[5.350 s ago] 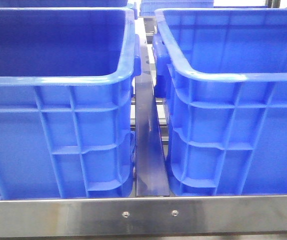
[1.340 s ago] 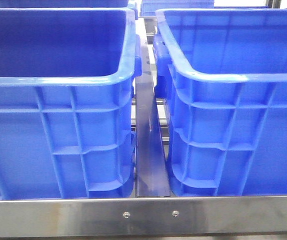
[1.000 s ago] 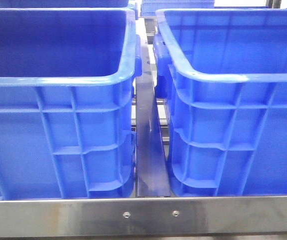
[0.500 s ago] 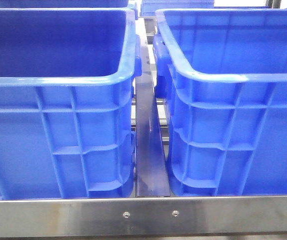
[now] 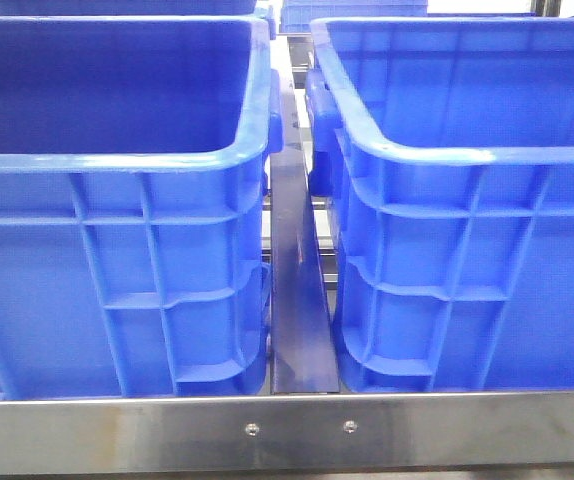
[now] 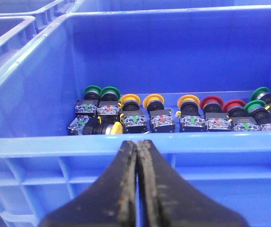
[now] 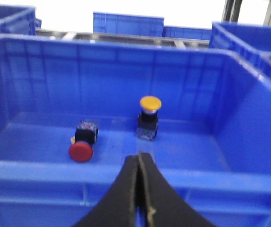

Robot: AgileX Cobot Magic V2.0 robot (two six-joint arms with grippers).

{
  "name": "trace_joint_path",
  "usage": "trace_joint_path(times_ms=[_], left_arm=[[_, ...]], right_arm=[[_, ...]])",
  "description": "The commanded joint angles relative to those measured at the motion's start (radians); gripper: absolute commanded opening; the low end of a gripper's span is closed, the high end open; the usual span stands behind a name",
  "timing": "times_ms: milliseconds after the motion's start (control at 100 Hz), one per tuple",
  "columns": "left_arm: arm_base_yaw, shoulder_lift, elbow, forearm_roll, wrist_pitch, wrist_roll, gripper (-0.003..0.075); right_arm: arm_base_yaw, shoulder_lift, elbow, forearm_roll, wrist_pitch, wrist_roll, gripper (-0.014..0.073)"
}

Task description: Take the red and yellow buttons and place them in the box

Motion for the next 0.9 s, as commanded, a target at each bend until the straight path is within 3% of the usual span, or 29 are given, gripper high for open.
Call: trace_joint_path(times_ms=[0, 890], left_arm=[[0.001, -0.031, 0.02, -0.002, -0.077, -0.011, -0.002], [0.001, -0.031, 0.02, -0.002, -0.077, -0.011, -0.002]], right_arm=[[-0.005, -0.037, 0.02, 0.008, -0.075, 0.035, -0.0102], [-0.005, -0.032, 0.02, 0.005, -0.069, 0.035, -0.0102]])
